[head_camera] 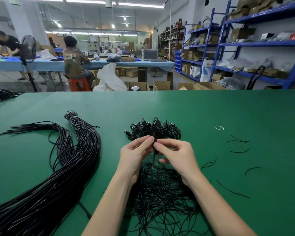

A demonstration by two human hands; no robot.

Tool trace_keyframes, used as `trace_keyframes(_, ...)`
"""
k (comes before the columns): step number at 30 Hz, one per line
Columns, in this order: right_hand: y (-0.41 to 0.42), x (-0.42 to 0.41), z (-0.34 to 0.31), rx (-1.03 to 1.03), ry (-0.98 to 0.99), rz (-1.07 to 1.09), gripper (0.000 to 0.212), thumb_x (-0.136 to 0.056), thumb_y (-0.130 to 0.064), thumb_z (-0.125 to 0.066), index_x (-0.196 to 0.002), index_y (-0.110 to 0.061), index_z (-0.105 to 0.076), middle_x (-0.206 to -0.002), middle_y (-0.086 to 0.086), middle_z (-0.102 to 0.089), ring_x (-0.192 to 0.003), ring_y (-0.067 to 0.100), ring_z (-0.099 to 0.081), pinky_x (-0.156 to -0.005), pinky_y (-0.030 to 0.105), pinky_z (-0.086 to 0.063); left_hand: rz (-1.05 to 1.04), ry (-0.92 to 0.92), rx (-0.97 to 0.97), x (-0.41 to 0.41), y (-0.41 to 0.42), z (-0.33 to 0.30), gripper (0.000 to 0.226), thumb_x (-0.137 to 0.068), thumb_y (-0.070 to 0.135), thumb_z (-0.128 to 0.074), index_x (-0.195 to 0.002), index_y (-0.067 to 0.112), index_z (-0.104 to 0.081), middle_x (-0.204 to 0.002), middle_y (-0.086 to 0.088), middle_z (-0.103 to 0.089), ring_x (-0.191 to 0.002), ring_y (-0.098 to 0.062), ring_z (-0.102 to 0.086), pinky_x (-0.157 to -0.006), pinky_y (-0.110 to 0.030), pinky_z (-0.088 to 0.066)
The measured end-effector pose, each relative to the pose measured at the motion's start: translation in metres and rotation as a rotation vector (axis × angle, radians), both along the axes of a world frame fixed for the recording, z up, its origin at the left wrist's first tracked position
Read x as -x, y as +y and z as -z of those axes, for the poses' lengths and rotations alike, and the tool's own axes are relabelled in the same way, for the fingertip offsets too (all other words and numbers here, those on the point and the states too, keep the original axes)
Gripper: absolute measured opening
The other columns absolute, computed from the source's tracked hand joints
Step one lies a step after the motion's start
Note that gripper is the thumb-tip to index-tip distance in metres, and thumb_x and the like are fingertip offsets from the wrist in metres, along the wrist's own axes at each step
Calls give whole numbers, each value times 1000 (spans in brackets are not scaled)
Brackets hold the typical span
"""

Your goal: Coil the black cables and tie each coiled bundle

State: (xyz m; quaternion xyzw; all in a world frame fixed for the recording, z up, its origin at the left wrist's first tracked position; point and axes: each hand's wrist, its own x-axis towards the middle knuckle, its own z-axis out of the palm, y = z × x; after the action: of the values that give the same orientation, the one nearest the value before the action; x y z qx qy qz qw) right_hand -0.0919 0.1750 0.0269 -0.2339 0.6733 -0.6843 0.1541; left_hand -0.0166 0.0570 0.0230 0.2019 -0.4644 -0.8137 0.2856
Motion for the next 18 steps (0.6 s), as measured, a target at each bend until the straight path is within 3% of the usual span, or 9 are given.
trace_keyframes(3, 1, 3, 3, 19, -63, 1, 12, -87, -18, -81, -99, -21, -79, -87, -2, -80, -80, 9, -76, -62, 24, -59, 25, -33, 7, 0, 0, 2, 11, -85, 11, -75, -82, 17, -83, -86, -3, -75, -75, -8, -66, -71, -16, -55)
trace_keyframes(7, 3, 9, 6, 30, -146, -14, 9, -90, -14, -77, -96, -21, -79, -86, -4, -80, -76, 5, -74, -62, 23, -59, 61, -32, -14, 0, -2, 1, 14, -92, 5, -66, -95, 9, -78, -89, -5, -76, -72, -7, -67, -72, -17, -56)
trace_keyframes(11, 4, 26, 5, 55, -223, 52, 13, -91, -8, -74, -95, -19, -79, -88, -1, -80, -77, 11, -73, -62, 24, -59, 30, -43, -93, -1, -8, 5, 12, -93, 3, -64, -97, 2, -74, -84, -8, -75, -68, -9, -68, -69, -18, -58)
trace_keyframes(14, -4, 52, -4, 34, -192, 130, 15, -92, -7, -72, -94, -20, -77, -97, 3, -77, -85, 18, -73, -61, 22, -59, 23, -56, -121, -2, -12, 7, 11, -92, 4, -65, -98, 1, -74, -85, -9, -75, -67, -9, -69, -67, -19, -58)
trace_keyframes(18, -25, 89, -8, -99, -78, 268, 17, -93, -10, -70, -105, -20, -77, -104, -2, -73, -77, 13, -71, -65, 24, -62, 47, -85, -117, -1, -10, 9, 11, -91, 5, -66, -97, 2, -76, -87, -8, -76, -67, -9, -69, -63, -20, -57)
